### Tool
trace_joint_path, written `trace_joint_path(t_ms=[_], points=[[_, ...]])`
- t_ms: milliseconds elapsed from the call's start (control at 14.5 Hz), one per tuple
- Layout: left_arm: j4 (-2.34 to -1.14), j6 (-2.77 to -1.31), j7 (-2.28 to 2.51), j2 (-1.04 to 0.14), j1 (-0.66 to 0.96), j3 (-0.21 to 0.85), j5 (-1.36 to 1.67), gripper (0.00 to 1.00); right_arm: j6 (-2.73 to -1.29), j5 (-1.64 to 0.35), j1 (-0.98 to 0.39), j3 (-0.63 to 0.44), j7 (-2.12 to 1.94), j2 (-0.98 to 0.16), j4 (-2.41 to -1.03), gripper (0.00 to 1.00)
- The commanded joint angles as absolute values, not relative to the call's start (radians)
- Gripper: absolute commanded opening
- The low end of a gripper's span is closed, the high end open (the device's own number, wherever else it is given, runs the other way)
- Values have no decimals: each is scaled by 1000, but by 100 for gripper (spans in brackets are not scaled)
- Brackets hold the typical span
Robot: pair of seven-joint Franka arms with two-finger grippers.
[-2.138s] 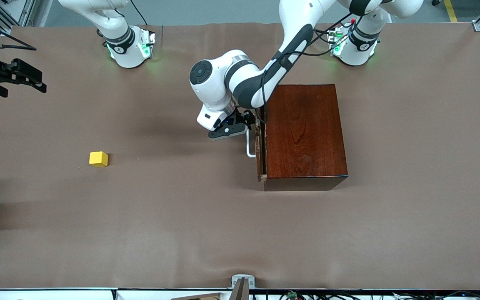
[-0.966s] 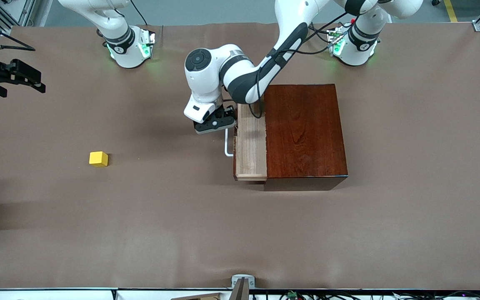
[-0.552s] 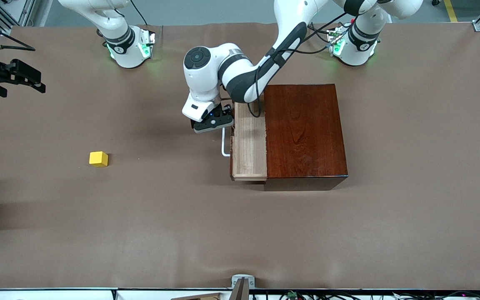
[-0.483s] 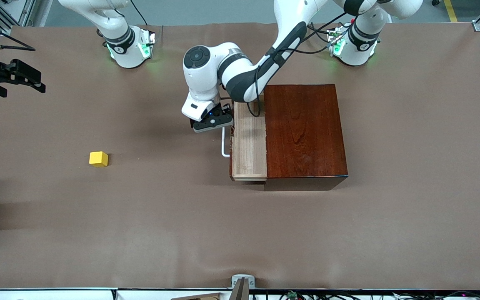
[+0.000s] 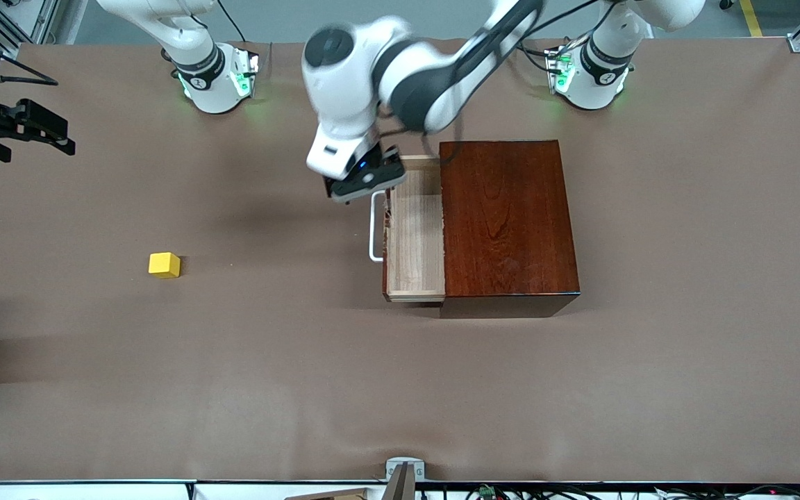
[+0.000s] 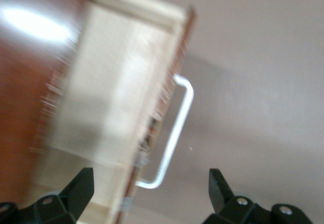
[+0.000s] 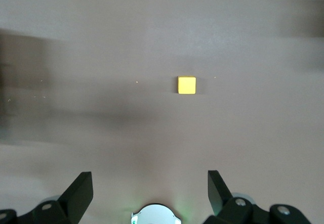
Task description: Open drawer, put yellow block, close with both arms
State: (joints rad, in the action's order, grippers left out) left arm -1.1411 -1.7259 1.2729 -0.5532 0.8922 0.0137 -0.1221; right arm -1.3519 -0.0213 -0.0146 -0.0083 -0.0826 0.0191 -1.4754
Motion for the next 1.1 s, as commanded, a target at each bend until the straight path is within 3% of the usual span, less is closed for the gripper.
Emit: trace_joint_path(t_ms=[0, 276, 552, 1034], points=[[-1192, -1574, 1150, -373, 751, 15, -123, 100, -1354, -31, -3, -17, -72, 31, -1488, 100], [-1268, -1409, 733, -211, 540, 18, -124, 100, -1370, -15, 2, -21, -74, -20, -1486, 100], [-1437, -1411, 523, -57, 366, 21, -123, 100, -1385, -12, 38, -21, -74, -100, -1479, 100], [-1456, -1410, 395, -35, 206, 17, -107, 100, -1468, -14, 69, -28, -72, -219, -1480, 100]])
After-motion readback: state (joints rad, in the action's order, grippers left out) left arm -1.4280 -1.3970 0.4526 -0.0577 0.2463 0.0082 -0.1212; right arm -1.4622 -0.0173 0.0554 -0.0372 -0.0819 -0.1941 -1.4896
